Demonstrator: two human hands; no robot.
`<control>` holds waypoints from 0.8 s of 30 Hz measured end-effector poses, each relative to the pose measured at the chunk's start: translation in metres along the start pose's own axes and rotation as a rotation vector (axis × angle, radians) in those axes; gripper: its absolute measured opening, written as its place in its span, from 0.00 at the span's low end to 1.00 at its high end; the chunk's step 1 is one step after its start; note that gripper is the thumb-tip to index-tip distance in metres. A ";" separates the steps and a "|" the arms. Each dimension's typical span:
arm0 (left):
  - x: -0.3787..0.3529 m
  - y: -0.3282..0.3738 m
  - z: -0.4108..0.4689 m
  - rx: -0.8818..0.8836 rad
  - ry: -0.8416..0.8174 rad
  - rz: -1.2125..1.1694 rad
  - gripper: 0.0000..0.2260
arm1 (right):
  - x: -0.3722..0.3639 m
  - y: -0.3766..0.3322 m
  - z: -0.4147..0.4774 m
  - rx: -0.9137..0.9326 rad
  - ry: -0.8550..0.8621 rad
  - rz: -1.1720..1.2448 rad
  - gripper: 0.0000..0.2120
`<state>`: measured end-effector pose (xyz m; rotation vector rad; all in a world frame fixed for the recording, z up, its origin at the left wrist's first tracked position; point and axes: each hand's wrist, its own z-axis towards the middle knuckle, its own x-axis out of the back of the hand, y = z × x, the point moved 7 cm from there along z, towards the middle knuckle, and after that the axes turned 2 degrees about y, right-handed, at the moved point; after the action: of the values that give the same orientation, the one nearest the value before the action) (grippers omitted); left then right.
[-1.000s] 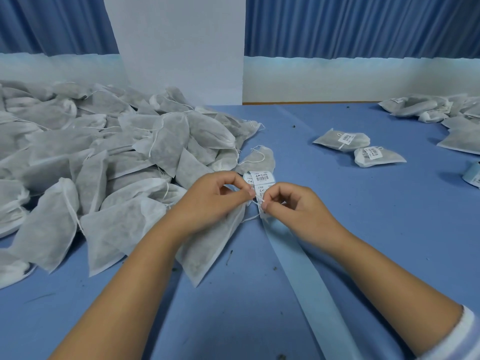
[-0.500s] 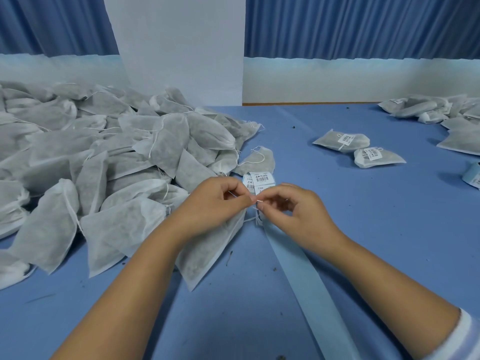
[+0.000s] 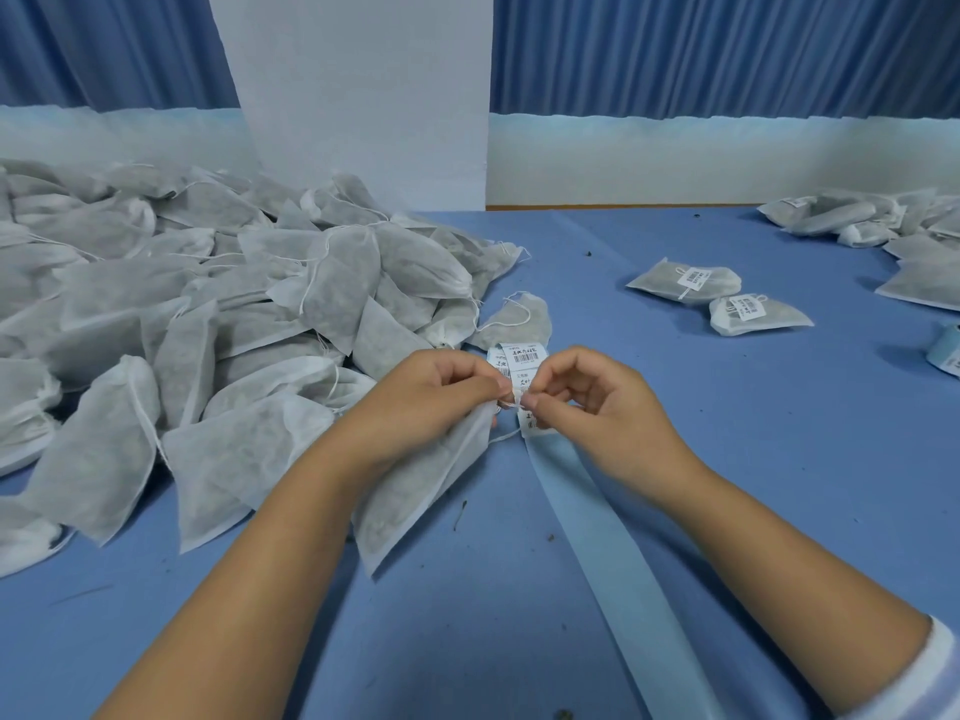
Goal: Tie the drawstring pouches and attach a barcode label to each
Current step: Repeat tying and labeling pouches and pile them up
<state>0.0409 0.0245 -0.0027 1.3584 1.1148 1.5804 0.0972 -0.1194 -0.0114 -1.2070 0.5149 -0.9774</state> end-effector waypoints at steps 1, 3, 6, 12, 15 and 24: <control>-0.001 0.000 0.000 0.007 -0.011 -0.010 0.08 | 0.000 -0.002 -0.001 0.032 0.010 -0.041 0.11; -0.002 0.000 0.000 0.017 -0.017 -0.022 0.09 | -0.001 -0.003 -0.003 0.047 0.034 -0.088 0.14; -0.001 -0.001 0.001 0.031 0.000 -0.013 0.09 | -0.001 -0.001 -0.005 0.031 0.057 -0.088 0.14; -0.002 -0.003 0.001 0.016 -0.017 -0.009 0.09 | -0.002 -0.002 -0.007 0.018 0.026 -0.063 0.07; -0.004 -0.005 0.002 0.029 -0.034 0.010 0.07 | -0.001 0.000 -0.006 -0.003 0.051 -0.068 0.04; -0.010 -0.015 0.003 0.098 -0.129 0.002 0.17 | -0.002 0.000 -0.002 -0.049 -0.009 0.123 0.03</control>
<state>0.0456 0.0204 -0.0204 1.5037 1.1253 1.4340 0.0948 -0.1186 -0.0128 -1.2084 0.6020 -0.8587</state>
